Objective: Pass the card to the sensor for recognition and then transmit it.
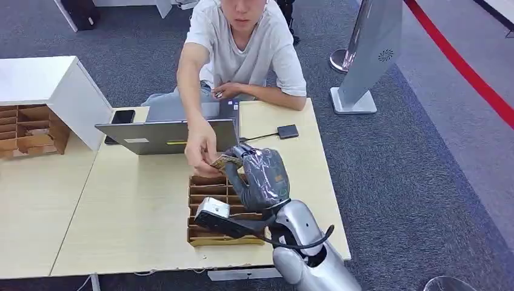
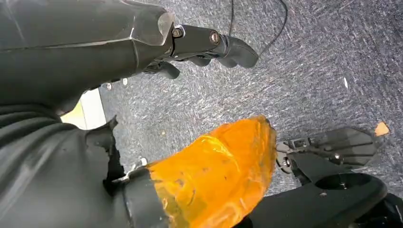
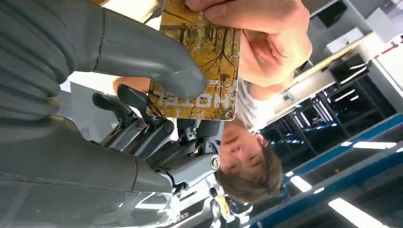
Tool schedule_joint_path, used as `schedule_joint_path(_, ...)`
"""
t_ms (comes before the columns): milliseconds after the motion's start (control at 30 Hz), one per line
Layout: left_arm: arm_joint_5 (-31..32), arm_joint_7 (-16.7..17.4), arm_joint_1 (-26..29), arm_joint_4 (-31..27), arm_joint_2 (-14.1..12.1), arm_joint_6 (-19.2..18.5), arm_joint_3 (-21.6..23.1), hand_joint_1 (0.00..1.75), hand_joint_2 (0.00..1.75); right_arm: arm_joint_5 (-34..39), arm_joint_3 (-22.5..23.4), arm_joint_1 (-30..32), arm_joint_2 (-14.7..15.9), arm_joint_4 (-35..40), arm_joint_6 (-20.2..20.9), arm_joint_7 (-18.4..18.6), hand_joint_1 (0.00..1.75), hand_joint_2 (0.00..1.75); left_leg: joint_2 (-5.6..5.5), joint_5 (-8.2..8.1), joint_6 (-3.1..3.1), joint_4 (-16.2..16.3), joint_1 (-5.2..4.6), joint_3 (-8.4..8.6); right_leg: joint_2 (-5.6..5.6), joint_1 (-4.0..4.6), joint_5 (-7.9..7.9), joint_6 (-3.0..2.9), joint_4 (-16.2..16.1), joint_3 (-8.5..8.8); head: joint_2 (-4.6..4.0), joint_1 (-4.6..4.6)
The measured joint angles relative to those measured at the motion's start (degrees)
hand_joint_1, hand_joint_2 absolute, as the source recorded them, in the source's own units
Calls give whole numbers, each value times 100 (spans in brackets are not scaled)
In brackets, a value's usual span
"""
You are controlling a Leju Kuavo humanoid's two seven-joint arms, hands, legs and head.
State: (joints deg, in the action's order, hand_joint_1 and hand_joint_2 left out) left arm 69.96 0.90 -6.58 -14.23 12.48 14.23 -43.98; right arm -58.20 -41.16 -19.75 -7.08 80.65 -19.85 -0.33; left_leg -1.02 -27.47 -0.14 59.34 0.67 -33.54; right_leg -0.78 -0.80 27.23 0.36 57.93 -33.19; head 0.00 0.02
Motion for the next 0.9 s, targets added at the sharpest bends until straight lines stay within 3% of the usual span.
schedule_joint_path(33,0,2,0,0,-2,0,2,0,0,7,-20,-17,-11,-24,2,22,162,175,0,0,0,0,0,0,0,0,0,0,0,0,0,0)
schedule_joint_path(67,0,2,-1,0,-2,0,7,0,0,9,-35,-33,-13,-46,2,31,96,175,0,0,0,0,0,-1,0,0,0,0,0,0,0,-2)
schedule_joint_path(100,0,2,-1,0,-2,0,13,0,0,13,-50,-50,-13,-72,2,33,0,175,0,0,0,0,0,-1,0,0,0,0,-1,0,0,0)
schedule_joint_path(233,-2,0,-3,0,-2,0,48,0,0,22,-94,-72,-33,-129,4,35,0,175,0,-1,1,0,-1,-2,0,-1,0,0,-2,0,0,0)
schedule_joint_path(267,-11,0,-4,0,-2,-2,50,0,0,22,-100,-78,-39,-140,4,42,0,0,0,-1,1,0,-1,-2,0,-1,0,0,-2,0,0,0)
schedule_joint_path(633,-190,-37,9,0,-11,15,94,0,0,107,-116,-61,-37,160,-181,9,0,0,1,-1,0,1,0,-1,0,0,0,0,-2,-2,0,0)
schedule_joint_path(900,-339,-74,44,0,-26,72,94,0,0,332,-129,106,41,702,-238,-223,0,0,1,-1,1,1,-1,-2,-1,-1,0,0,-2,-3,0,0)
